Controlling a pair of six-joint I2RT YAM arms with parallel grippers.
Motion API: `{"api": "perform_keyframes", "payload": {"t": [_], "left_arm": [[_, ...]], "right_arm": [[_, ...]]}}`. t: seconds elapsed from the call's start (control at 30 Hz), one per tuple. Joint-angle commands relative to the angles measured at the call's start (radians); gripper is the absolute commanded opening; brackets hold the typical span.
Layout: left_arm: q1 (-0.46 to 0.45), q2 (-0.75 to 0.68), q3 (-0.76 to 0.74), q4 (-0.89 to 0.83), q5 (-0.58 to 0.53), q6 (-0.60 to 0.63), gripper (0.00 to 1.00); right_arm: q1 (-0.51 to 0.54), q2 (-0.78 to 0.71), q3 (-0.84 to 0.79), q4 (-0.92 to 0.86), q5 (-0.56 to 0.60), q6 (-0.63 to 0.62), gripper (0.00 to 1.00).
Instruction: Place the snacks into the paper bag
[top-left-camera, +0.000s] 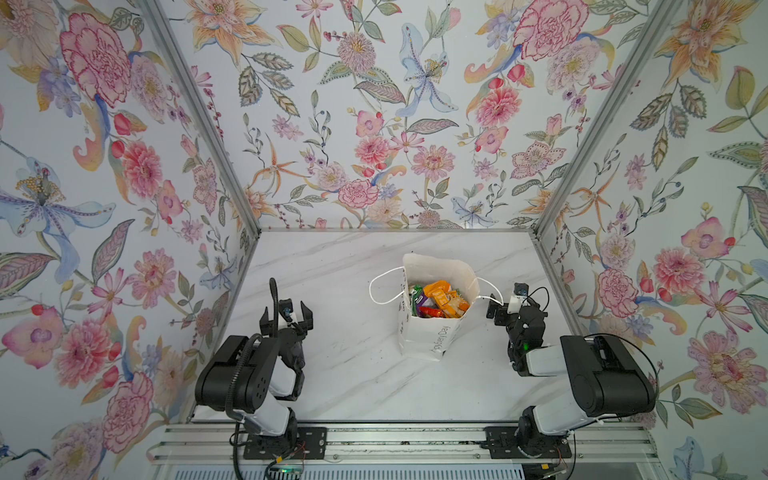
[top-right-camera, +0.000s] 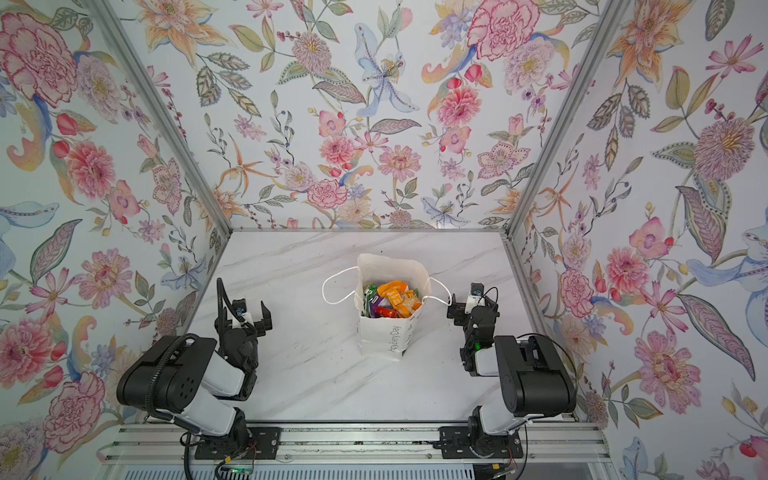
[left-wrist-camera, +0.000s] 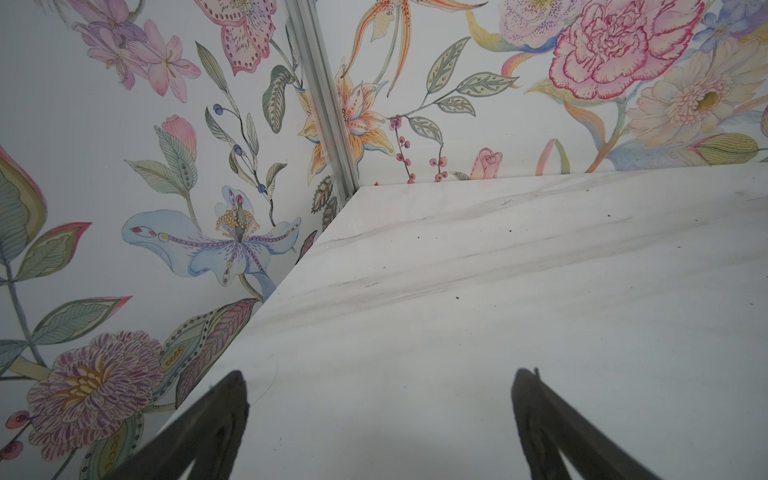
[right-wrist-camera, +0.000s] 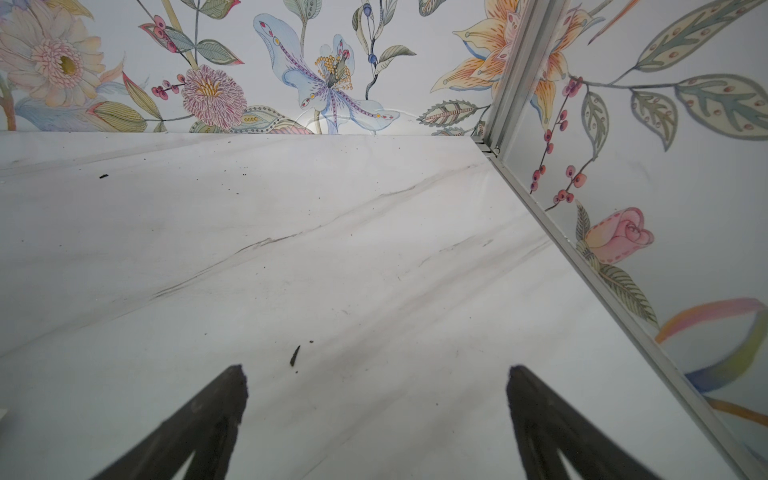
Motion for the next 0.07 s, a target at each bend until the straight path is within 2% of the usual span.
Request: {"api": "perform_keyframes", "payload": {"t": [0.0,0.03], "left_arm": [[0.011,0.006,-0.004,0.160,-0.013,-0.006,0.99],[0.011,0.006,-0.004,0.160,-0.013,-0.006,0.99]], "right_arm": [[0.002,-0.003,0.014,0.015,0.008,0.012,0.99],[0.002,-0.003,0.013,0.017,0.007,0.013,0.99]]}}
